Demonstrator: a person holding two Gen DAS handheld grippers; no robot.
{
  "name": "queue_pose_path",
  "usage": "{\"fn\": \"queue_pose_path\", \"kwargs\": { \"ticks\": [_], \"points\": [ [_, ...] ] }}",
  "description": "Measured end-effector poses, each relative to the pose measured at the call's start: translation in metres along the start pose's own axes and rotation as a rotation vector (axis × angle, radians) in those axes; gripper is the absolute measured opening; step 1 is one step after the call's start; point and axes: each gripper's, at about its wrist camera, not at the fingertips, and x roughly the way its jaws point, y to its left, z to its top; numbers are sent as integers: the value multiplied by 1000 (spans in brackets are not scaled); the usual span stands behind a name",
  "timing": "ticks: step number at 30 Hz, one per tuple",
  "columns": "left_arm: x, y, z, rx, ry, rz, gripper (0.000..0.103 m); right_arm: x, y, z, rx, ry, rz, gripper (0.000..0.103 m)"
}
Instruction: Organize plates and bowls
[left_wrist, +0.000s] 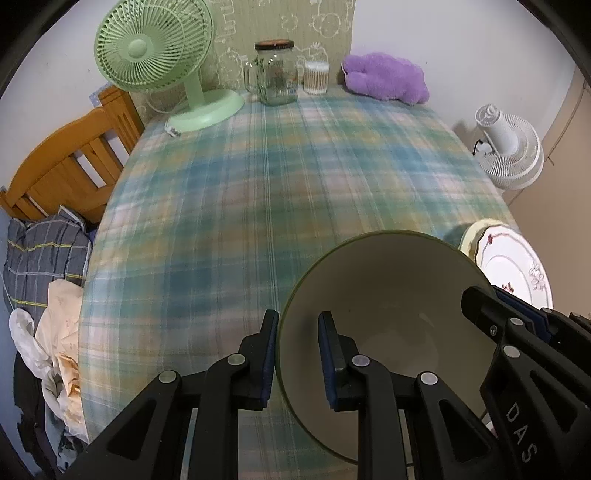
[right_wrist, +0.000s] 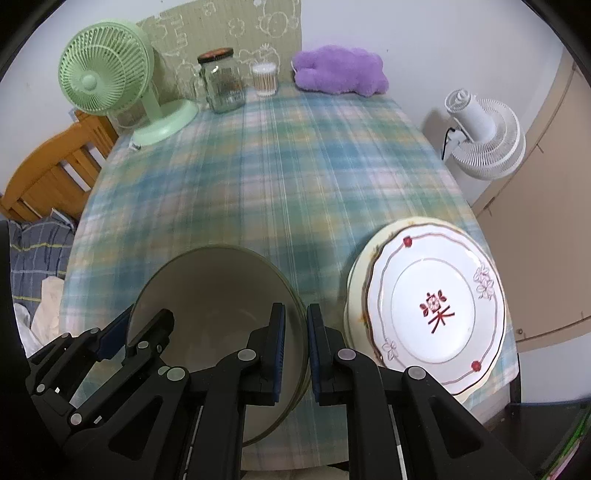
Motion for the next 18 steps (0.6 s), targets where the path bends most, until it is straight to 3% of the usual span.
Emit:
{"fn": "queue_pose_path", "kwargs": {
  "ticks": [14,18],
  "points": [
    [5,-6,-3,18,-31,11,18,10,-2,-3,-1,-13,-20,18],
    [4,-4,-4,-6,-24,-23,30,9,-4,-5,6,-16,-2,18]
  ]
}}
